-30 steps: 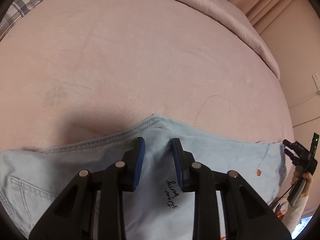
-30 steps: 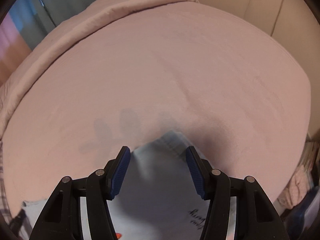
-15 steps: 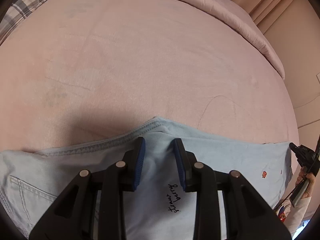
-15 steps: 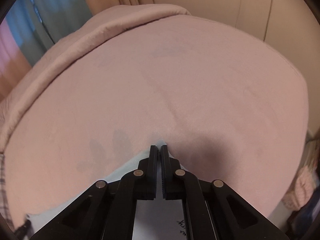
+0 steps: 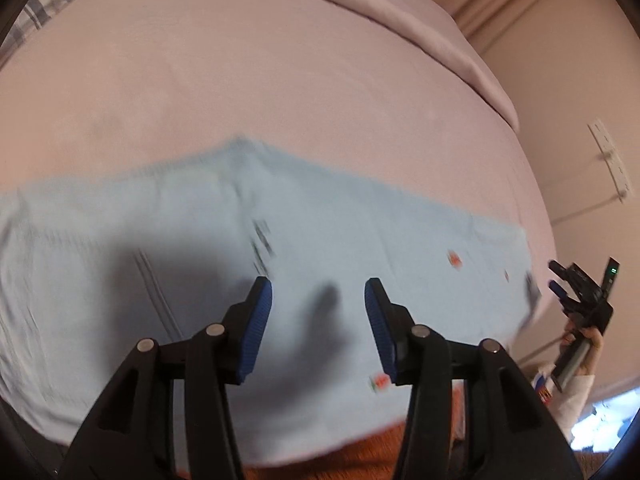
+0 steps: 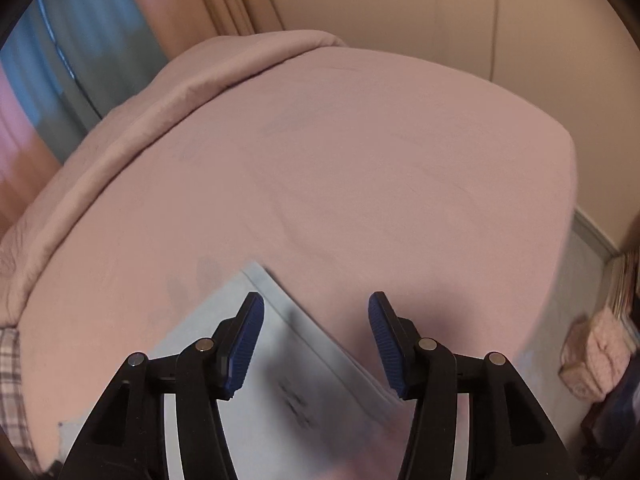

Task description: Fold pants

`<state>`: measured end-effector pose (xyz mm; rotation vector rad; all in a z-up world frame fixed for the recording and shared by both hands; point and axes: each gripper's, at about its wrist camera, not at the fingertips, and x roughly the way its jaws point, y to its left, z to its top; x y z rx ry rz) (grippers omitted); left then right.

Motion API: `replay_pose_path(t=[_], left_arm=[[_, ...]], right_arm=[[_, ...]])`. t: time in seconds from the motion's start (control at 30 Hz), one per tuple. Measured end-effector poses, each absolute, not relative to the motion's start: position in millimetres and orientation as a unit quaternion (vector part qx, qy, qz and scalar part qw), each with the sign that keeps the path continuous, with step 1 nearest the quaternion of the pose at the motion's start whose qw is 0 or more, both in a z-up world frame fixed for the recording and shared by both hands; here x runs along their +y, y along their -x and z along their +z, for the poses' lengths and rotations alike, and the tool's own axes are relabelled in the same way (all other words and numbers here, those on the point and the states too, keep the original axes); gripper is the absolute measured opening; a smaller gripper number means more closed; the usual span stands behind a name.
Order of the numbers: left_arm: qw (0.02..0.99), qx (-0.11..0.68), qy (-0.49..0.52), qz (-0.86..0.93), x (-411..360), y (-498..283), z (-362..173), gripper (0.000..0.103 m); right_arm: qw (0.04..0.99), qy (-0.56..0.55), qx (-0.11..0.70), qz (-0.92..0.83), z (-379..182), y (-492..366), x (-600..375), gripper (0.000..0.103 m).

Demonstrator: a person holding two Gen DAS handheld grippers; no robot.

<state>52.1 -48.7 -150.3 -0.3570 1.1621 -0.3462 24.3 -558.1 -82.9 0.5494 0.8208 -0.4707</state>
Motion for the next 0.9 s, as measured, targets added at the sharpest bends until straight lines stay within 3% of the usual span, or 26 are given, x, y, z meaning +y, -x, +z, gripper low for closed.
replay_pose_path(t=[0.2, 0.27, 0.33, 0.43, 0.6, 0.9], left_arm=[[0.782, 0.577, 0.15, -0.182, -71, -33, -173, 0.047], [0.783, 0.579, 0.146, -0.176, -73, -32, -178, 0.047], [0.784, 0.579, 0.144, -0.173, -75, -33, -178, 0.048], [0.782, 0.583, 0.143, -0.169, -79, -35, -179, 0.048], [0.78, 0.587, 0.136, -0.169, -81, -37, -181, 0.048], [0.769, 0.597, 0.139, -0.18, -85, -40, -177, 0.048]], right_arm=[[0.843, -0.266, 0.417, -0.212, -106, -4, -555, 0.053], [0.839, -0.259, 0.426, -0.217, -113, -7, -554, 0.043], [0.833, -0.247, 0.439, -0.228, -121, -6, -551, 0.019], [0.837, -0.247, 0.421, -0.248, -118, 1, -552, 0.003], [0.849, -0.247, 0.392, -0.255, -101, 14, -556, 0.001], [0.821, -0.226, 0.429, -0.302, -137, -6, -564, 0.0]])
